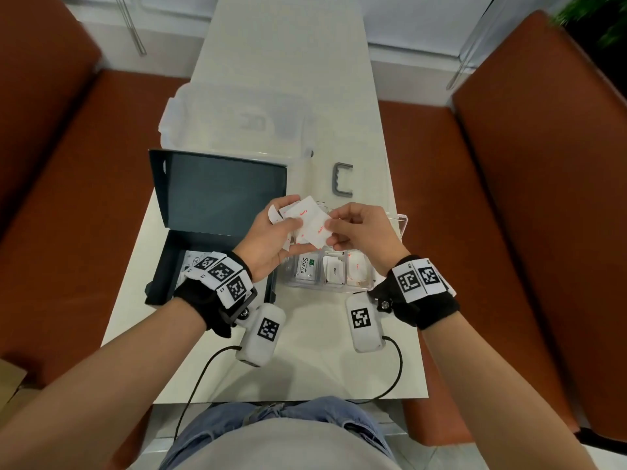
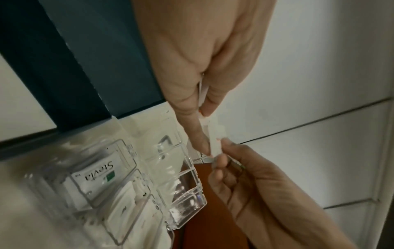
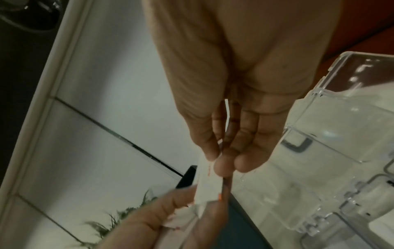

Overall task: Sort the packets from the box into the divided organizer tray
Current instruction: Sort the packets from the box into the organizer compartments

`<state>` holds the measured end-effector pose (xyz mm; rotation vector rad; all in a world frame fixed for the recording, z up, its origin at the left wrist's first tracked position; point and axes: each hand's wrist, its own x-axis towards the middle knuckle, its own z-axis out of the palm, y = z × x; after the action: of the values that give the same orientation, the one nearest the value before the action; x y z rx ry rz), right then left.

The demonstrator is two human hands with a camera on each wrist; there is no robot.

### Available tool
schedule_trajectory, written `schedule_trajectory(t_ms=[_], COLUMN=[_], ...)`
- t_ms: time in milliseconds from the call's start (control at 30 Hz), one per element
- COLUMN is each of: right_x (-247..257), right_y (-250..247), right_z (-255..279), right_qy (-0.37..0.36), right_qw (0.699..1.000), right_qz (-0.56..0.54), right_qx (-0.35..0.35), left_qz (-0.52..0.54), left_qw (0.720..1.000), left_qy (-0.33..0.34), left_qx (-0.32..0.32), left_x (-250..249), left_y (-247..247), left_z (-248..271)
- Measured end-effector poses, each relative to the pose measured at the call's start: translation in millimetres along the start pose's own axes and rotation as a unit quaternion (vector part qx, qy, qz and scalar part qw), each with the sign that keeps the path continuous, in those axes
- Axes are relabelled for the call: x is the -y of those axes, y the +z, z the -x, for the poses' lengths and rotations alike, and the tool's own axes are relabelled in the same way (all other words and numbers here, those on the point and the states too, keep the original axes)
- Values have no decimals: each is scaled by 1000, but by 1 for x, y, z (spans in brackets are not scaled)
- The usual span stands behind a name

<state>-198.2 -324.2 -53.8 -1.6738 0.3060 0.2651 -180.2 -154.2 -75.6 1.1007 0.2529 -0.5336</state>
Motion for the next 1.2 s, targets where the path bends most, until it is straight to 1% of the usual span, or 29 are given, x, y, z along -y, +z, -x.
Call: schedule_trajectory(t_ms=[133, 367, 433, 600, 733, 867, 967, 1067, 1200], right_x=[-2, -5, -6, -10, -13, -13, -12, -13, -12], right_y=[3, 3, 7, 14, 11, 2, -5, -16, -31], right_z=[-1, 2, 3, 5, 8, 7, 6, 5, 6], right_qy=[8, 19, 31, 64, 77, 89, 88, 70, 49], right_qw=[999, 996, 995, 990, 988, 987, 987, 988, 993], right_qz=[1, -38, -45, -112, -128, -122, -116, -113, -90], right_qx=[-39, -84, -81, -60, -42, -48, -63, -73, -60], left_qz=[25, 49, 44, 59, 78, 88, 78, 76, 71], left_qw=[999, 998, 997, 997, 996, 995, 996, 996, 996], left_qy=[-23, 10, 18, 21, 17, 10, 8, 5, -8], left_qx=[-2, -46, -52, -44, -41, -48, -52, -50, -49], left_x=[1, 4, 8, 14, 17, 18, 19, 22, 27], left_y=[4, 9, 11, 17, 18, 19, 21, 22, 23], left_z=[-1, -4, -3, -2, -3, -6, -9, -11, -15])
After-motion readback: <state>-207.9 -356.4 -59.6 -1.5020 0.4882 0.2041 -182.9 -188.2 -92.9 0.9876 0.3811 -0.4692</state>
